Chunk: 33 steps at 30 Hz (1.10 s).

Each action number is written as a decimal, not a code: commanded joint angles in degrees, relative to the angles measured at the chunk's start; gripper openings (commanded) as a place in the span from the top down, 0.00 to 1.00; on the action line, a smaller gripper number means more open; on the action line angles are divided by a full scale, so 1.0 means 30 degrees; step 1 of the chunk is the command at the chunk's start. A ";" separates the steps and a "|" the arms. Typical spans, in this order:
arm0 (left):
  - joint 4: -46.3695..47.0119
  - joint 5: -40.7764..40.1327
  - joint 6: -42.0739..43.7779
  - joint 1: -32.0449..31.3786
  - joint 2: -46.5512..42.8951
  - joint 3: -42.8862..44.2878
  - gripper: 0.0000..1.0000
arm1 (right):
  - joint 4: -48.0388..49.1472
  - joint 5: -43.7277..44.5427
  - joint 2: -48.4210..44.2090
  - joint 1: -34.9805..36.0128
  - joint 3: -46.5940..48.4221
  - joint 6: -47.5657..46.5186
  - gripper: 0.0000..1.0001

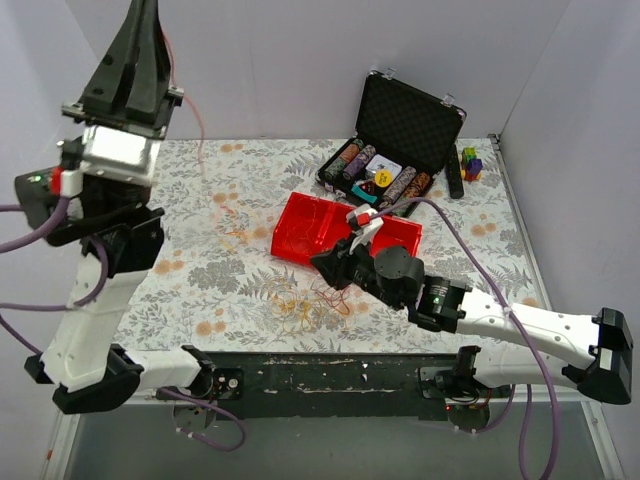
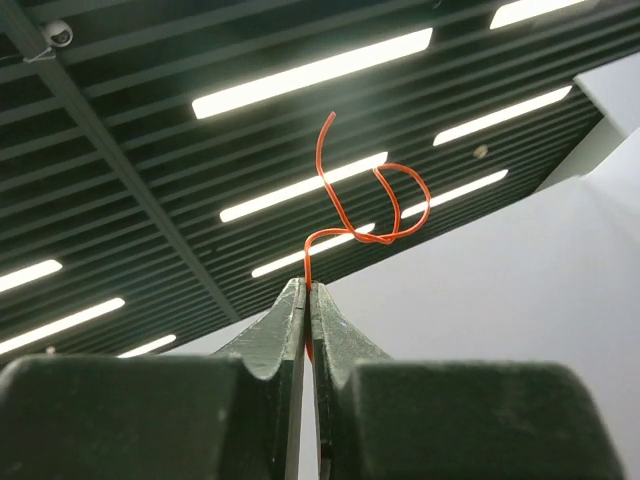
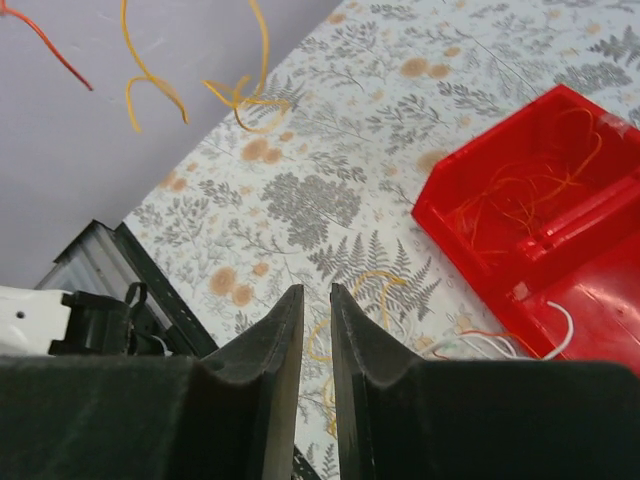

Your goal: Untangle the cables

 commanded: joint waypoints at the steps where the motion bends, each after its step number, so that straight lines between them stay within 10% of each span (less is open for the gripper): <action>1: -0.1512 0.2209 -0.3409 0.0038 -0.0739 -0.1053 1.00 | 0.2005 -0.1383 0.0526 -0.0269 0.1574 -0.0640 0.77; 5: -0.1981 0.1716 -0.3797 0.0038 -0.0126 0.0145 1.00 | 0.2679 -0.1939 0.1112 -0.0387 0.1750 -0.0581 0.79; 12: -0.2187 0.2446 -0.3709 0.0038 0.0109 0.0529 1.00 | 0.3645 -0.5393 0.2606 -0.0504 0.2629 -0.1343 0.13; 23: -0.2304 0.3091 -0.4147 0.0038 0.0373 0.0967 1.00 | 0.5525 -0.6662 0.2871 -0.0417 0.2804 -0.2220 0.09; 26: -0.2627 0.3354 -0.4412 0.0038 0.0549 0.1553 1.00 | 0.5261 -0.5520 0.2696 -0.0504 0.2921 -0.3128 0.28; 29: -0.2686 0.3443 -0.4412 0.0009 0.0491 0.1701 1.00 | 0.4443 -0.4143 0.2491 -0.0504 0.3185 -0.3277 0.84; 33: -0.2657 0.3443 -0.4237 0.0039 0.0374 0.1438 1.00 | 0.3972 -0.3934 0.2315 -0.0504 0.2923 -0.2927 0.99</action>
